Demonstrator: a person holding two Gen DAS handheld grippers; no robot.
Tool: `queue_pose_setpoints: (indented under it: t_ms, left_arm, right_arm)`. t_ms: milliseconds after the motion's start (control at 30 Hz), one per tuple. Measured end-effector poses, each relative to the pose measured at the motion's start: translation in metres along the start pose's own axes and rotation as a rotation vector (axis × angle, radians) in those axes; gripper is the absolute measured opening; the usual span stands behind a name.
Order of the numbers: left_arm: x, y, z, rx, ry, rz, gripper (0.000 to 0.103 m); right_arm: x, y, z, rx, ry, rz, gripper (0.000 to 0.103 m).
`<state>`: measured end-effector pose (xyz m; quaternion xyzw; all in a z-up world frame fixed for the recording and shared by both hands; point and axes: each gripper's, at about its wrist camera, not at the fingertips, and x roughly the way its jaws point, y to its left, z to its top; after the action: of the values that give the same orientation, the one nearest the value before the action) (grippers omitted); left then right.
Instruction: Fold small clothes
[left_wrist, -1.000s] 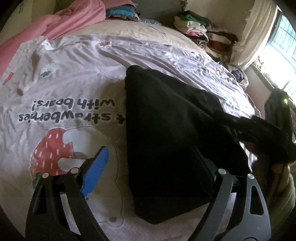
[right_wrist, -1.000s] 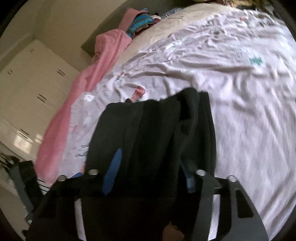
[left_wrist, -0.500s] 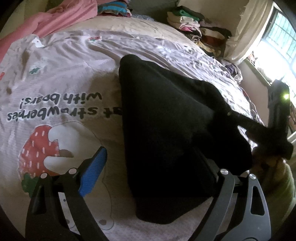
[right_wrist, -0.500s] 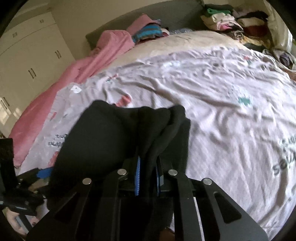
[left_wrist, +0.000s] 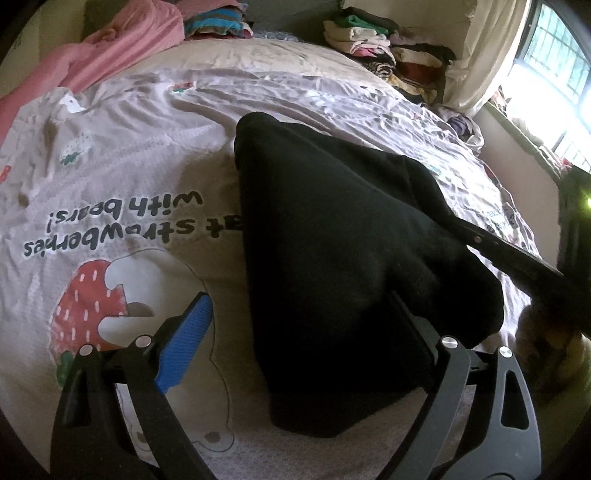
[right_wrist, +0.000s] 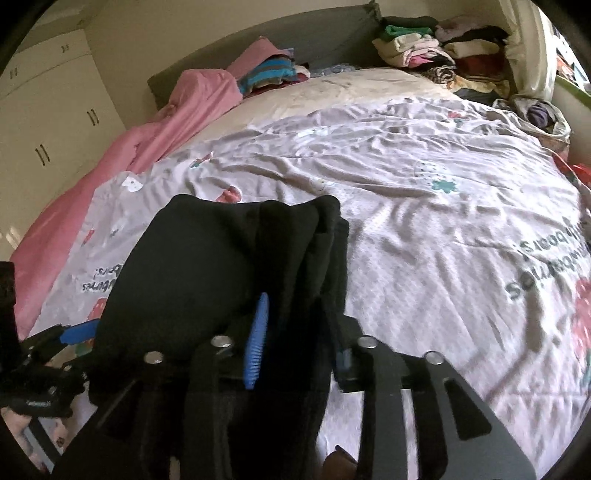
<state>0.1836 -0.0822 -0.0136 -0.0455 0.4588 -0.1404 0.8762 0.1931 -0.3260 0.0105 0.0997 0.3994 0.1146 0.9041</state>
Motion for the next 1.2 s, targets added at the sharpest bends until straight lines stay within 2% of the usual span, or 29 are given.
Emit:
queue_pose_setpoints:
  t_ms: [67, 333, 600, 833, 1067, 1133, 1167, 1200]
  left_arm:
    - [0.000, 0.000, 0.000, 0.001, 0.000, -0.003, 0.085]
    - [-0.006, 0.000, -0.005, 0.012, -0.001, -0.016, 0.085]
    - [-0.011, -0.002, -0.012, 0.039, 0.007, -0.036, 0.085]
    - [-0.011, 0.000, -0.018, 0.049, 0.012, -0.070, 0.085]
    - [-0.013, 0.013, -0.022, -0.015, -0.008, -0.115, 0.085]
    - [-0.010, 0.015, -0.021, -0.042, 0.008, -0.157, 0.085]
    - [-0.007, 0.015, -0.020, -0.055, 0.017, -0.173, 0.081]
    - [-0.004, 0.015, -0.020, -0.071, 0.026, -0.186, 0.071]
  right_arm:
    - [-0.009, 0.000, -0.005, 0.013, -0.007, 0.012, 0.044]
    - [-0.039, 0.002, -0.026, 0.077, -0.004, 0.066, 0.061]
    - [-0.052, 0.003, -0.044, 0.145, 0.032, 0.137, 0.063]
    - [-0.045, 0.009, -0.047, 0.159, 0.053, 0.128, 0.063]
    - [-0.026, 0.008, -0.043, 0.168, 0.074, 0.134, 0.061]
    - [-0.019, 0.007, -0.041, 0.168, 0.086, 0.150, 0.058]
    - [-0.016, 0.006, -0.040, 0.173, 0.093, 0.152, 0.056]
    - [-0.012, 0.005, -0.039, 0.179, 0.101, 0.157, 0.052]
